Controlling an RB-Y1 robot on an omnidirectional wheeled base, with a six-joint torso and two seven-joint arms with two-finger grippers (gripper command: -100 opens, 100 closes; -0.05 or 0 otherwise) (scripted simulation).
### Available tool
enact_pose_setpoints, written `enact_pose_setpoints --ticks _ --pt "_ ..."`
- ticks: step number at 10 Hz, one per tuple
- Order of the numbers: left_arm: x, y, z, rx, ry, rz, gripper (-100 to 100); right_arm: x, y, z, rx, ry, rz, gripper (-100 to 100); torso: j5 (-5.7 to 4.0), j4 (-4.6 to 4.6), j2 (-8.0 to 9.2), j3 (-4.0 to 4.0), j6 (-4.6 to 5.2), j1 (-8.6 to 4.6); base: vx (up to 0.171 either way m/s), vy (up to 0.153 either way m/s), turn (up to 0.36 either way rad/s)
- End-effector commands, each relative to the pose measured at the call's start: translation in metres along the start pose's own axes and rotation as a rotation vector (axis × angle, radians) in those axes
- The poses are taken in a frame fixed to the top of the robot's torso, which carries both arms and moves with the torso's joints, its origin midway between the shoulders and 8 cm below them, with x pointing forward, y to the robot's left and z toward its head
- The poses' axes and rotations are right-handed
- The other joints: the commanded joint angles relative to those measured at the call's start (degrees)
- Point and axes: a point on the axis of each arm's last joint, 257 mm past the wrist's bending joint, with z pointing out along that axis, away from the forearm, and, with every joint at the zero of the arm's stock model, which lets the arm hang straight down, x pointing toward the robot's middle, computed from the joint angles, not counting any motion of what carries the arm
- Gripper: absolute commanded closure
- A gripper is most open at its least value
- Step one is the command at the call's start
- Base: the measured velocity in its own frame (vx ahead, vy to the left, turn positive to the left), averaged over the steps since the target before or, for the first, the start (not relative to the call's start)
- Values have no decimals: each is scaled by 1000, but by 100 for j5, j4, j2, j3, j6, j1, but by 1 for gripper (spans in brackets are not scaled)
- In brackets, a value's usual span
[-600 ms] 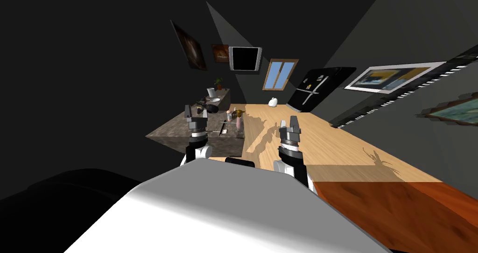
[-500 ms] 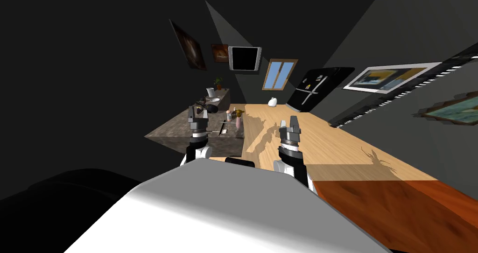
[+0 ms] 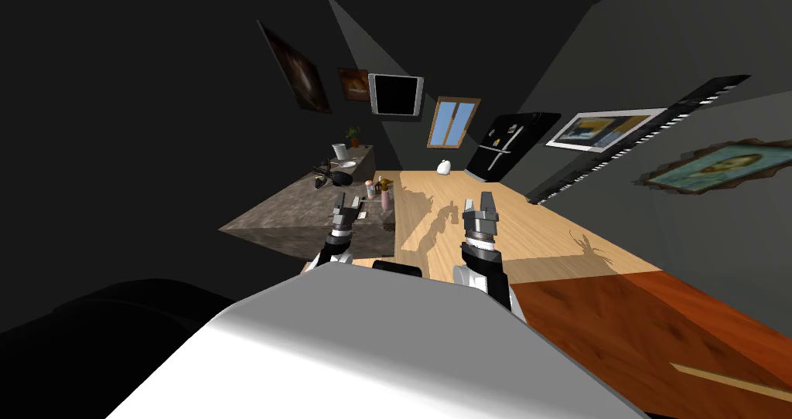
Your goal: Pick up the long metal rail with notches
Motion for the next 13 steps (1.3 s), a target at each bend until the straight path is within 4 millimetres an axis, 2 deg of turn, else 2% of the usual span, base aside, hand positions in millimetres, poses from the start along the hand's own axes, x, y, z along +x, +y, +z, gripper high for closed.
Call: enact_pose_setpoints --ticks 1,2,3,4,6,7,8,9,10,11,12,13 --pt "8 14 -7 -39 32 -15 -100 0 0 0 0 0 0 0 0 0 0 0 0 0 -47 -101 -34" --pt "21 28 -21 -74 77 -45 -100 0 0 0 0 0 0 0 2 0 -6 -3 -1 17 -36 -100 -107" --pt "21 35 -25 -91 75 -44 -100 0 0 0 0 0 0 0 4 -2 -11 -6 1 20 -27 -73 -64" --pt "35 41 -39 -114 122 -79 -100 0 0 0 0 0 0 0 5 -2 -14 -8 -2 31 -25 -89 -120" --pt "33 55 -47 -149 120 -75 -100 0 0 0 0 0 0 0 5 -3 -17 -9 -1 28 -19 -63 -25" --pt "48 64 -66 -184 167 -112 -100 0 0 0 0 0 0 0 8 -3 -20 -11 -2 42 -37 -74 -111" --pt "46 74 -73 -210 165 -109 -100 0 0 0 0 0 0 0 7 -3 -13 -8 0 33 -35 -76 -78" --pt "61 83 -95 -252 212 -148 -100 0 0 0 0 0 0 0 6 -2 -13 -7 -2 34 -40 -129 -121" --pt "59 93 -103 -280 210 -144 -100 0 0 0 0 0 0 0 3 -2 -10 -6 -1 15 -30 -114 -75" --pt "59 93 -103 -280 210 -144 -100 0 0 0 0 0 0 0 2 -2 -13 -6 -2 19 -8 -37 -3" --pt "73 100 -129 -326 258 -184 -100 0 0 0 0 0 0 0 7 -3 -19 -10 -3 42 -10 -73 -163" --pt "71 108 -137 -351 256 -180 -100 0 0 0 0 0 0 0 7 -3 -19 -10 0 34 -21 -76 -69"
